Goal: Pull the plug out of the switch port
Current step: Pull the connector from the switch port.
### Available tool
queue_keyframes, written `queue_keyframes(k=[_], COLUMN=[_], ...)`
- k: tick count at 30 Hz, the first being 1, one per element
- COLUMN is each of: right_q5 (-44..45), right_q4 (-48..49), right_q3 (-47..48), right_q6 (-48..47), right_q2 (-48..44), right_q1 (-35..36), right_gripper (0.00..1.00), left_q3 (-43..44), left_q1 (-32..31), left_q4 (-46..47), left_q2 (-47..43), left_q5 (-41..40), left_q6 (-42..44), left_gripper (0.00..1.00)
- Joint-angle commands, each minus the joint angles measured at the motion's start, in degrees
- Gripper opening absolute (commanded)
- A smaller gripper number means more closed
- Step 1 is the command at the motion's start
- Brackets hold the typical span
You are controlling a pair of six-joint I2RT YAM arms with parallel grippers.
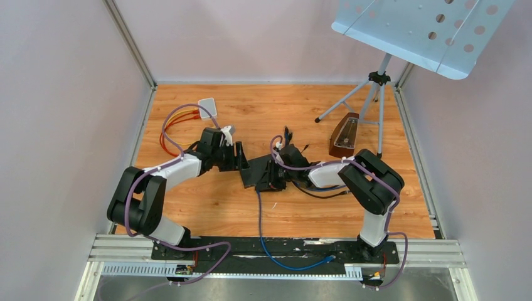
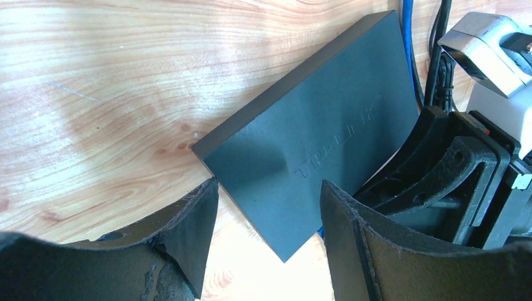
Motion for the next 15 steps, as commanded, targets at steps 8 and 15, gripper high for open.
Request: queue_keyframes(k=[8, 15], right_q5=[-0.98, 4.59], right_q4=[12.64, 12.3], right_q3=[-6.26, -6.88], right_q6=[16.95, 19.23], right_q2=[-0.04, -0.14], right_q1=[-3.5, -2.63], right_gripper=[0.33, 0.36], left_q3=[-3.79, -3.88], left_q1=[-0.21, -0.21], left_q4=[7.36, 7.22], left_q2=[2.66, 4.49], left_q5=[1.97, 0.94], left_q6=[-4.48, -4.76], left_gripper=[0.64, 0.6])
